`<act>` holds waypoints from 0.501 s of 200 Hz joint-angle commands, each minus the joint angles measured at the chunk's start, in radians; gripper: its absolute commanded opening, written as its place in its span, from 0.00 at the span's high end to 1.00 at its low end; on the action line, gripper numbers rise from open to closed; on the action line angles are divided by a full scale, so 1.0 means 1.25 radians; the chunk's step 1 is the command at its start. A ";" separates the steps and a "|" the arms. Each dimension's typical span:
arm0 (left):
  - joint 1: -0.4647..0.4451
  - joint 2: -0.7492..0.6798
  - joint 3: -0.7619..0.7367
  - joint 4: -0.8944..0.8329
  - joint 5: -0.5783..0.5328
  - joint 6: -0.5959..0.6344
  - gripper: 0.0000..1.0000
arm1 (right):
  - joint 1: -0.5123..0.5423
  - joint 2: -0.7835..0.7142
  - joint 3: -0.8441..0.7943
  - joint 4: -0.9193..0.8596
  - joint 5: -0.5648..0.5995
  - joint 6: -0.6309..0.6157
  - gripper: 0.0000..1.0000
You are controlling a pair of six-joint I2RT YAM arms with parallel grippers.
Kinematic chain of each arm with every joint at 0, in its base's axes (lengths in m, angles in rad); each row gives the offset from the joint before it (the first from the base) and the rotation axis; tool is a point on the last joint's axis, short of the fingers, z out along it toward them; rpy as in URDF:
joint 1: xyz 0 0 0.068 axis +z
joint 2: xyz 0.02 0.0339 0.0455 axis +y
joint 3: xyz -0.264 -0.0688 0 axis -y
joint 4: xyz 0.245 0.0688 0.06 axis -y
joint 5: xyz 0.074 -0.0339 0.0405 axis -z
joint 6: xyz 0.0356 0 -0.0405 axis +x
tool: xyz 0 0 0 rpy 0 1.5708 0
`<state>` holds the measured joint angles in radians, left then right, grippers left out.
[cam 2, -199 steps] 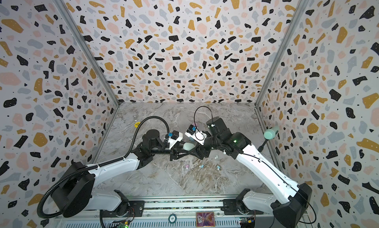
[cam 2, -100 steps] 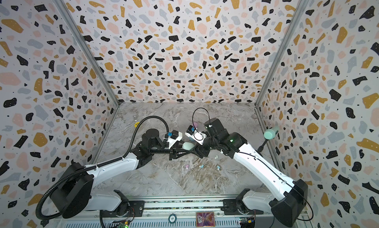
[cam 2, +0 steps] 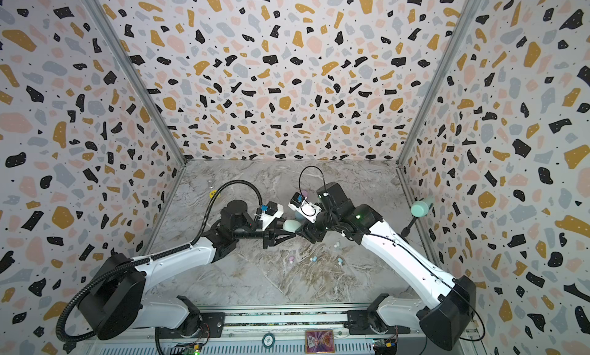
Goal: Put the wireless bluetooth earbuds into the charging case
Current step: 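Push the case lid open with the right gripper while the left holds the base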
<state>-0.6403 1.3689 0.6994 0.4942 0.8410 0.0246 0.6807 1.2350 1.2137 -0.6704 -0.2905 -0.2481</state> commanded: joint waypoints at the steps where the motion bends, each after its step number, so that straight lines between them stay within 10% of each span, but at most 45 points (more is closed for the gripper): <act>1: -0.013 -0.028 0.015 0.032 0.072 0.020 0.97 | -0.032 0.000 0.051 0.039 0.060 0.034 0.32; 100: -0.012 -0.003 -0.011 0.097 0.025 -0.025 0.98 | -0.055 -0.025 0.075 -0.002 0.034 0.109 0.13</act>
<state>-0.6521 1.3617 0.6983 0.5110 0.8810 0.0296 0.6231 1.2369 1.2675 -0.6384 -0.2317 -0.1673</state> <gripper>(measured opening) 0.430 0.844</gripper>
